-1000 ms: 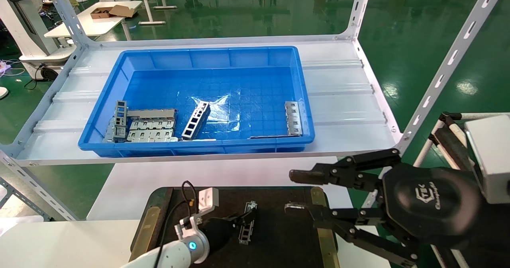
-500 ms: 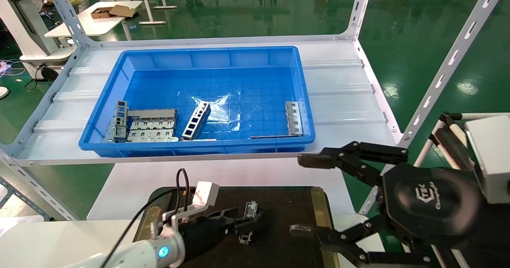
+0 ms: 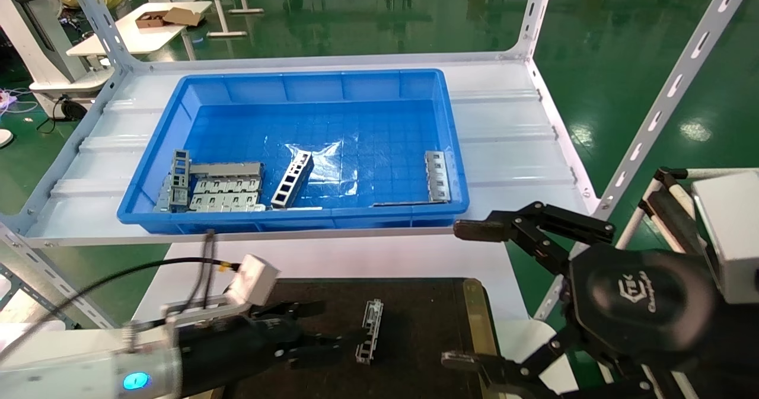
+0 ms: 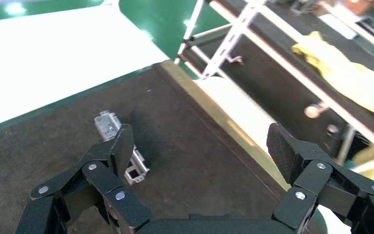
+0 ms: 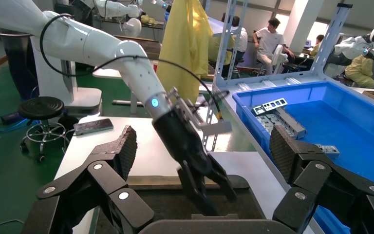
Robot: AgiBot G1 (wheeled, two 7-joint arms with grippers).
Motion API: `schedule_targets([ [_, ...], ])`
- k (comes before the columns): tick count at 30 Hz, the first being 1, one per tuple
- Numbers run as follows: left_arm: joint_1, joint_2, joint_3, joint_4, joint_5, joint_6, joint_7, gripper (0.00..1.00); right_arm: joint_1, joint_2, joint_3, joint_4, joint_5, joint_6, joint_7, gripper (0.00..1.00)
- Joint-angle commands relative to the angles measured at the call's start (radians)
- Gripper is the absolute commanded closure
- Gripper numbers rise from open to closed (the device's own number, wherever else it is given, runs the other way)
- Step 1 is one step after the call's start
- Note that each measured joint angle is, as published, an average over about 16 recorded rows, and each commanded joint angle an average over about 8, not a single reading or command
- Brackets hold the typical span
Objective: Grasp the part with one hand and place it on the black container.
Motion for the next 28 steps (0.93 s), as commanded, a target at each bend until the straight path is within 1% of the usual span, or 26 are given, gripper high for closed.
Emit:
schedule_targets([
  [1,0.007,-0.029,-0.039,0.003,-0.063,0.059,0.068,0.0,0.0,0.0,0.0,0.0,0.0,0.0,0.0,0.0],
  [6,0.023,-0.071,-0.105,0.05,-0.168,0.188,0.208,0.0,0.0,0.0,0.0,0.0,0.0,0.0,0.0,0.0],
  [11,0.018,-0.1,-0.144,0.09,-0.223,0.279,0.288,0.0,0.0,0.0,0.0,0.0,0.0,0.0,0.0,0.0],
  [17,0.007,-0.118,-0.166,0.115,-0.251,0.323,0.322,0.0,0.0,0.0,-0.001,0.0,0.0,0.0,0.0,0.0],
  [28,0.008,-0.128,-0.176,0.104,-0.265,0.322,0.32,0.0,0.0,0.0,-0.001,0.0,0.001,0.0,0.0,0.0],
])
